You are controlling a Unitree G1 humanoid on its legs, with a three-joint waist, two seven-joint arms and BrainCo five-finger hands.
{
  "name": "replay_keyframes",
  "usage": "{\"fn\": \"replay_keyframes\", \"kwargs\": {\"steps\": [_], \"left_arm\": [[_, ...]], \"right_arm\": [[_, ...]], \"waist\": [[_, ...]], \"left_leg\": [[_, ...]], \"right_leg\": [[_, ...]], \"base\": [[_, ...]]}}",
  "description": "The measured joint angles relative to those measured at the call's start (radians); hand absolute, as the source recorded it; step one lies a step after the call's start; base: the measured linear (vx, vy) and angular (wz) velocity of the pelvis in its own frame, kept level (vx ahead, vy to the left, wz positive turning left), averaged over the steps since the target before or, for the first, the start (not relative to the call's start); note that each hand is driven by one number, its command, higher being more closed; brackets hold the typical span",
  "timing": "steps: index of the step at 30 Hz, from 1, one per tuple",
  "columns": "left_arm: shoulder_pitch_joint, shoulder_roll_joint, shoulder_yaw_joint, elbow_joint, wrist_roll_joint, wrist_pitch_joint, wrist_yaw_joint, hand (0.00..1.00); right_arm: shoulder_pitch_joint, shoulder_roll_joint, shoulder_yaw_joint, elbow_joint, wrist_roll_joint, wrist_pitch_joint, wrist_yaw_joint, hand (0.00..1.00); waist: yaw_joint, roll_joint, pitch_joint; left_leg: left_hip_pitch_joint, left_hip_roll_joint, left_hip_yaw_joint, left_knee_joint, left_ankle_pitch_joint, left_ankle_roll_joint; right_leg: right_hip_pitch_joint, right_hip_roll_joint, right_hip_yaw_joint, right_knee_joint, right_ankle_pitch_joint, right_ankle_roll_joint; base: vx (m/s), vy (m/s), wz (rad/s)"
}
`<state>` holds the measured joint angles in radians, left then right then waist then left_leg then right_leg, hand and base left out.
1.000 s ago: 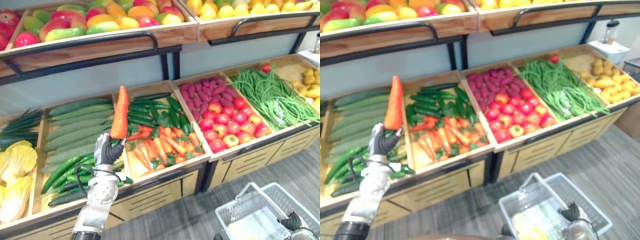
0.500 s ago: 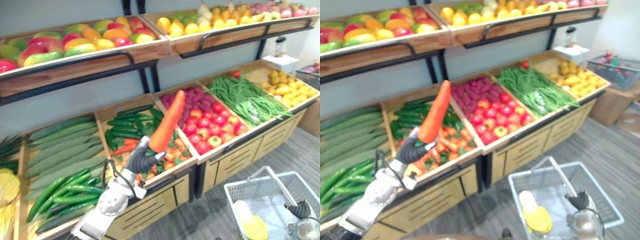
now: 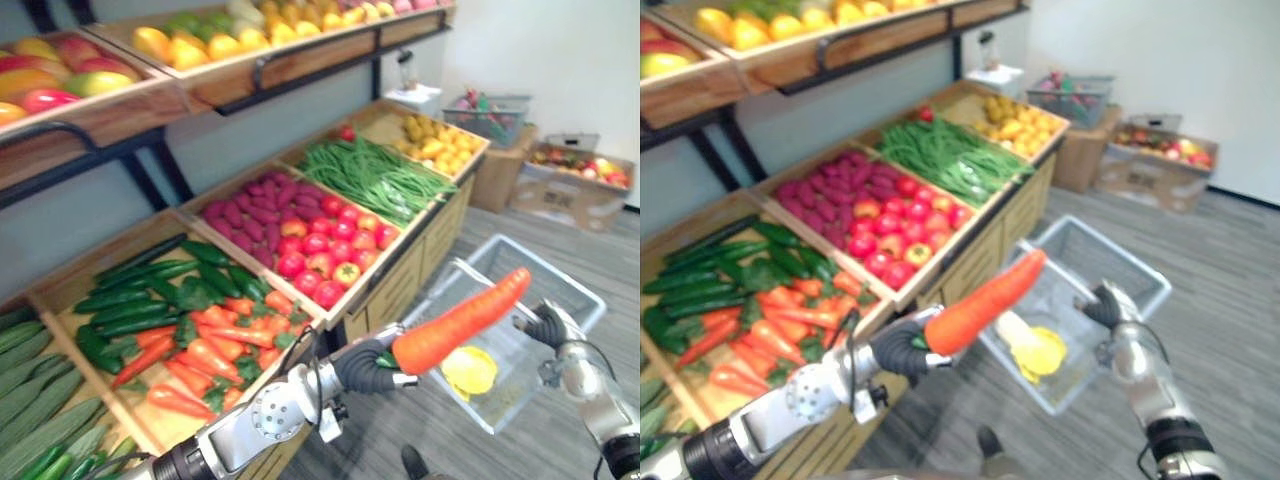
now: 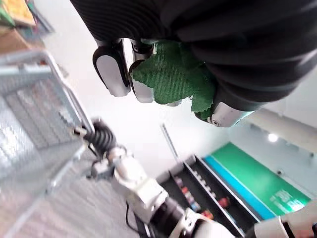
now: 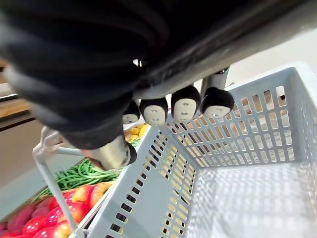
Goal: Pick vegetable in the basket
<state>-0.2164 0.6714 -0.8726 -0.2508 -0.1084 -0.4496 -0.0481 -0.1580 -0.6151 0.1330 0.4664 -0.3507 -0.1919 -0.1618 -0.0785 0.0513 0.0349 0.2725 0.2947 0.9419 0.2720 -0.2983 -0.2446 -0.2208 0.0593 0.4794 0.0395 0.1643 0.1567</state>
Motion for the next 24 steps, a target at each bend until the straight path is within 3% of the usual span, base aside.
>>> {"fn": "replay_keyframes", "kwargs": {"steps": [5,15,18,24], "left_arm": [[-0.063,-0.007,-0.096,0.045,0.026,0.000,-0.008,1.00],[-0.084,-0.119,-0.183,0.271,0.173,0.005,-0.036,1.00],[-0.118,-0.180,-0.177,0.417,0.213,0.023,-0.036,1.00],[-0.160,-0.288,-0.115,0.646,0.286,0.062,-0.031,1.00]], "right_arm": [[-0.040,-0.034,0.119,-0.114,0.007,-0.026,0.036,1.00],[-0.042,-0.057,0.251,-0.239,0.047,-0.052,0.108,1.00],[-0.043,-0.059,0.296,-0.286,0.075,-0.071,0.128,1.00],[-0.043,-0.062,0.318,-0.307,0.096,-0.082,0.164,1.00]], "waist": [[-0.002,-0.001,0.024],[-0.014,-0.013,0.034],[-0.032,-0.023,0.042],[-0.052,-0.031,0.048]], "left_leg": [[0.028,0.029,0.090,0.032,-0.017,-0.021],[0.035,0.037,0.138,0.053,-0.030,-0.025],[0.031,0.056,0.145,0.085,-0.048,-0.023],[0.021,0.046,0.150,0.079,-0.051,-0.021]], "right_leg": [[-0.021,0.057,0.062,0.016,0.003,-0.002],[-0.036,0.080,0.100,0.017,0.010,0.002],[-0.037,0.087,0.105,0.013,0.009,0.002],[-0.051,0.083,0.112,0.012,0.012,0.005]], "base": [[0.01,0.003,-0.45],[0.00,-0.009,-0.14],[-0.01,-0.015,-0.06],[0.00,0.002,-0.03]]}}
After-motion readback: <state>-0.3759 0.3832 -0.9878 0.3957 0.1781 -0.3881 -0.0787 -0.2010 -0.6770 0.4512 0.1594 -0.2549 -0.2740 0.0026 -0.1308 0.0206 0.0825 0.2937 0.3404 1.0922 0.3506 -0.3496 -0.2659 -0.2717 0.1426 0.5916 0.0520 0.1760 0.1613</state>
